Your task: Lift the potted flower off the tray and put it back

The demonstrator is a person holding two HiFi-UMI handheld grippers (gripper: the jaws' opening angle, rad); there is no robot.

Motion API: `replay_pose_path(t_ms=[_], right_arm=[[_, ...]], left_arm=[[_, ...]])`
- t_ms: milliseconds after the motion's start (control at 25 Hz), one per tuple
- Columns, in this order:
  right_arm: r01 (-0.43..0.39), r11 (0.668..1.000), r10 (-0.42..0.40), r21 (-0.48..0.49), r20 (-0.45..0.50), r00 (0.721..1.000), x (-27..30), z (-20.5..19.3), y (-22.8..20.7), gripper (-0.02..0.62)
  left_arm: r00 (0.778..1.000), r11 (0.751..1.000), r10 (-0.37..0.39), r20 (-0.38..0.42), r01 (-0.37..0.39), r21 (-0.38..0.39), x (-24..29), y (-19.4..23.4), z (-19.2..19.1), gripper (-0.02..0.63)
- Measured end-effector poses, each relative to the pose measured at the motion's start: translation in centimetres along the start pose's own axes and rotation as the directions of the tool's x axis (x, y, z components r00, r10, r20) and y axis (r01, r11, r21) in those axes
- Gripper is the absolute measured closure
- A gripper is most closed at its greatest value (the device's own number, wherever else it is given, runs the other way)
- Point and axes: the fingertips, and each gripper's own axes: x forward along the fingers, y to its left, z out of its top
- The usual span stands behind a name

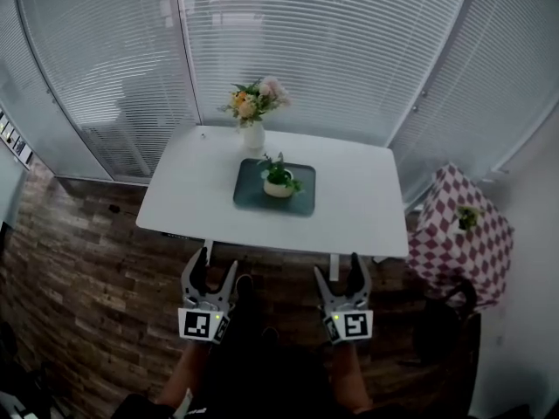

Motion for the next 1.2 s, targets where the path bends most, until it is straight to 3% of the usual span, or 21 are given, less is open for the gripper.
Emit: replay_pose_path(t_ms=[400, 600, 760, 1040, 1200], right_arm=[[-0.005, 0.999, 0.005, -0.033, 0.005, 1.000, 1.9, -0.6, -1.5, 0.235], [-0.024, 0.999, 0.025, -0.028, 0.019, 1.000, 3.7, -0.3, -1.2, 0.235], [-0.017, 0.999, 0.017, -0.034, -0.001, 1.000, 5.1, -1.0, -1.7, 0.235], [-0.031, 0.999, 0.030, -0.025, -0.027, 0.999, 8.2, -2.2, -2.3, 0.235], [-0.051, 0.999, 0.051, -0.001, -0.022, 0.998, 10.5, -2.3, -2.3, 0.235]], left_arm=[[0.999, 0.999, -0.044, 0.004, 0.044, 0.014, 3.2, 0.0, -0.5, 0.337], [0.999, 0.999, -0.032, 0.010, 0.033, -0.042, 4.4, 0.7, -0.4, 0.337], [0.999, 0.999, -0.028, -0.030, 0.027, -0.026, 5.7, 1.7, -1.2, 0.337], [0.999, 0.999, -0.035, -0.029, 0.034, -0.037, 8.3, 3.2, -2.3, 0.337], [0.999, 0.995, -0.036, 0.002, 0.036, -0.090, 10.6, 4.0, -2.5, 0.337]])
